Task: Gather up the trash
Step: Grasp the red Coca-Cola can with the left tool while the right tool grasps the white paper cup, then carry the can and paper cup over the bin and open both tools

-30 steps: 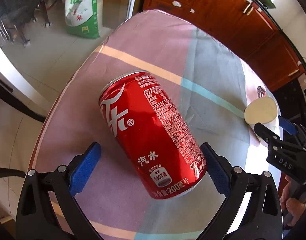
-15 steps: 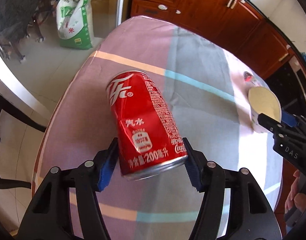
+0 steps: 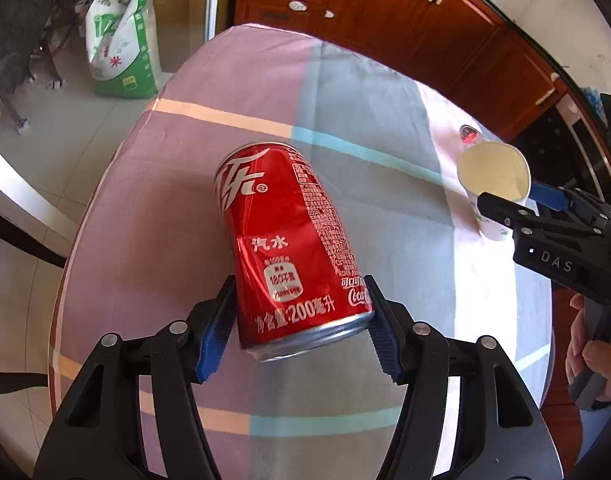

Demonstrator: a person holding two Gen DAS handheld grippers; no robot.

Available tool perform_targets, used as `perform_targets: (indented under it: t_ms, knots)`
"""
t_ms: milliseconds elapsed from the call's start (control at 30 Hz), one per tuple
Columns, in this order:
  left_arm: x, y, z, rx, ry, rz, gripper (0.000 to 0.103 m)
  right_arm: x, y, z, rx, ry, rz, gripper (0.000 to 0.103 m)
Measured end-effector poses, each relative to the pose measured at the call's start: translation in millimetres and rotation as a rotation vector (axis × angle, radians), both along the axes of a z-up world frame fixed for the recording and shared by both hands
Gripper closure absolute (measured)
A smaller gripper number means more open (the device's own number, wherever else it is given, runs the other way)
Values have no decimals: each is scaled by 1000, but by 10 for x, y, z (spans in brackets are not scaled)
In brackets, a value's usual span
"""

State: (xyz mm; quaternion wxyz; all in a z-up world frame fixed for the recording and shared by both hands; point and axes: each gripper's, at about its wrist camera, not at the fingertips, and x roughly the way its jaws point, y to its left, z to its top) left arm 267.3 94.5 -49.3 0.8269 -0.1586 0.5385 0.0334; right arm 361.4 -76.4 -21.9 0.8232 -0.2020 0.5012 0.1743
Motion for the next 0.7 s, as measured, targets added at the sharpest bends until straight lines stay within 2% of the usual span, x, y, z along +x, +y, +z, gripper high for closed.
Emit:
perform_targets:
  t_ms: [267,467,533,567,633,700]
  knots:
    - [147,143,-74,-15,21,36,40,313,109,-145,-8,-11,23,30]
    - [191,171,-112,-4,24,47,34,412,89,-418,-33,43,21,27]
    - [181,144,-112,6,14,40,37,367,67,-442,-44,12,11,37]
    - [165,121,-104,8,9,32,49,354,48,-424,-38,9,1,39]
    - [127,68,-66,15,-5,13,50,337,-7,-381,-18,18,-31,45]
    - [80,27,-15,25,-18,-2,50,303,-64,-321,-1,21,-59,46]
